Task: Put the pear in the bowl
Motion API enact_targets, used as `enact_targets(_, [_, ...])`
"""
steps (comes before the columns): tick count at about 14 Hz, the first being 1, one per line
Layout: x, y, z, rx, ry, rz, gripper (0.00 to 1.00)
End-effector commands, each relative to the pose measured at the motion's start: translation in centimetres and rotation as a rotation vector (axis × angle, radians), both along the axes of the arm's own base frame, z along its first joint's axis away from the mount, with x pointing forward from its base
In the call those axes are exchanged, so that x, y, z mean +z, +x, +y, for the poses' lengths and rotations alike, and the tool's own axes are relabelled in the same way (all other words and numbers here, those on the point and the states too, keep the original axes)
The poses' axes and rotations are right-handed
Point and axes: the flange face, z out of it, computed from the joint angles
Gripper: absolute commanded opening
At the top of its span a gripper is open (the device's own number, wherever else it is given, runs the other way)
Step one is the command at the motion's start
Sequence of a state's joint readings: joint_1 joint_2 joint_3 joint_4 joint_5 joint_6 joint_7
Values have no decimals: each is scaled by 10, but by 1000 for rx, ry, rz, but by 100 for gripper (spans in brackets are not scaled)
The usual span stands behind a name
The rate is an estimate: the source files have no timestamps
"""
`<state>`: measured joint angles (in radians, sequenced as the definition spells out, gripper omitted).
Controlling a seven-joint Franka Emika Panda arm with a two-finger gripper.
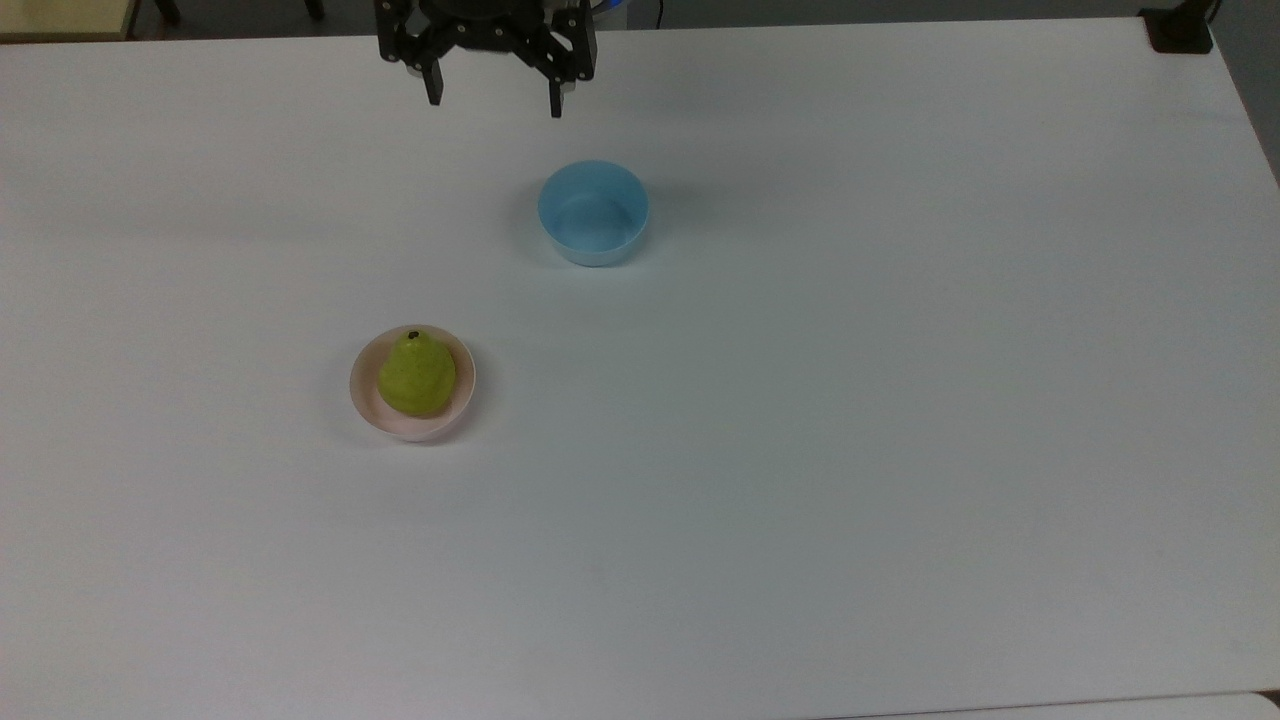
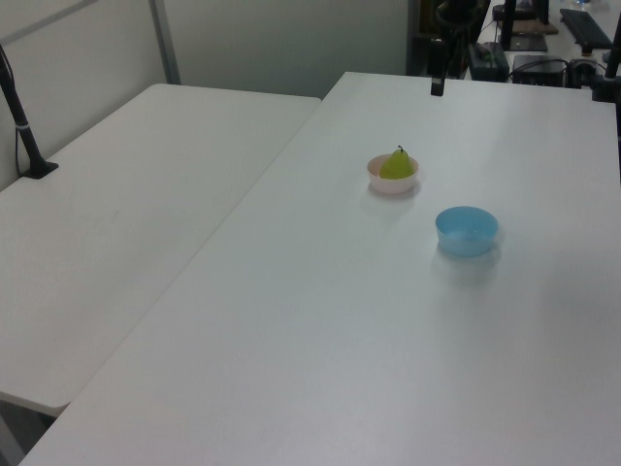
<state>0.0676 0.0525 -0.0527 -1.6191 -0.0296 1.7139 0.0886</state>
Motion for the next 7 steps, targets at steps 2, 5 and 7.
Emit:
enact_targets(2, [19, -9, -4, -19, -19, 38, 100])
enact_targets(5, [18, -10, -5, -18, -19, 46, 100])
enact_targets(7, [19, -10, -5, -20, -19, 45, 100])
